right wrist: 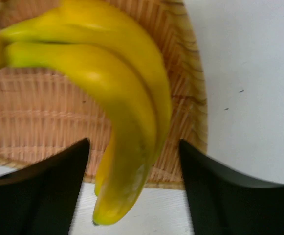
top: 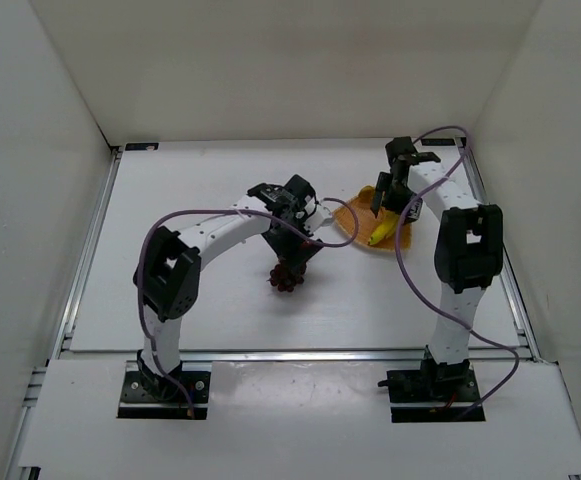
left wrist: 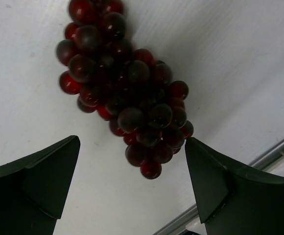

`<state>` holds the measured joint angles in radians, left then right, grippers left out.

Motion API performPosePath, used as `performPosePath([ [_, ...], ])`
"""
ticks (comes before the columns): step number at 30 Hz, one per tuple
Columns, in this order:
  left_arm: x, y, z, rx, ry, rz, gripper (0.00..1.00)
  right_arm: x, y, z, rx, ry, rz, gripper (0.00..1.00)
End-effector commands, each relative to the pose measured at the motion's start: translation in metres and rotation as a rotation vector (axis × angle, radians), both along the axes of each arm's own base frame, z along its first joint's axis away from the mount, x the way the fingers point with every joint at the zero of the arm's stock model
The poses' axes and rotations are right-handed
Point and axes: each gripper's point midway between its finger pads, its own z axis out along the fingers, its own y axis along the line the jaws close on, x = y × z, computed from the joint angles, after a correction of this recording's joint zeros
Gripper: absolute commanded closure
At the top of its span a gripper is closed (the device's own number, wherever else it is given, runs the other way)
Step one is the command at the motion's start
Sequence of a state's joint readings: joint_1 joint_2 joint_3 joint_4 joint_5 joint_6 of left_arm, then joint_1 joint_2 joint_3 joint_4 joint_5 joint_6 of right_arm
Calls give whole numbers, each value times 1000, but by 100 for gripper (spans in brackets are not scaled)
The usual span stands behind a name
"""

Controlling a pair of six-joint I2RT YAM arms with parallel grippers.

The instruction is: Place and organize the fake fruits in the fruit bowl

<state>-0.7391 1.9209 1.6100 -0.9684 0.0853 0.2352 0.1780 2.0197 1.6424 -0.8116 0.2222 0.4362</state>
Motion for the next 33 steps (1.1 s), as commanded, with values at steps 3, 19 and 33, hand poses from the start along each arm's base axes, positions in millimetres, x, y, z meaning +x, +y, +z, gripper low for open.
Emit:
performPosePath([
  [3,-18,-19,-8,-42,148,-44,0,15,12,53,49,-115,22,14],
  [19,14,-26,-26,38,102,-20,75,-34,-12,164,11,-432,-49,12],
  [33,124,-112,111,-186,-534,-44,82,-60,-33,122,27,-407,-131,11],
])
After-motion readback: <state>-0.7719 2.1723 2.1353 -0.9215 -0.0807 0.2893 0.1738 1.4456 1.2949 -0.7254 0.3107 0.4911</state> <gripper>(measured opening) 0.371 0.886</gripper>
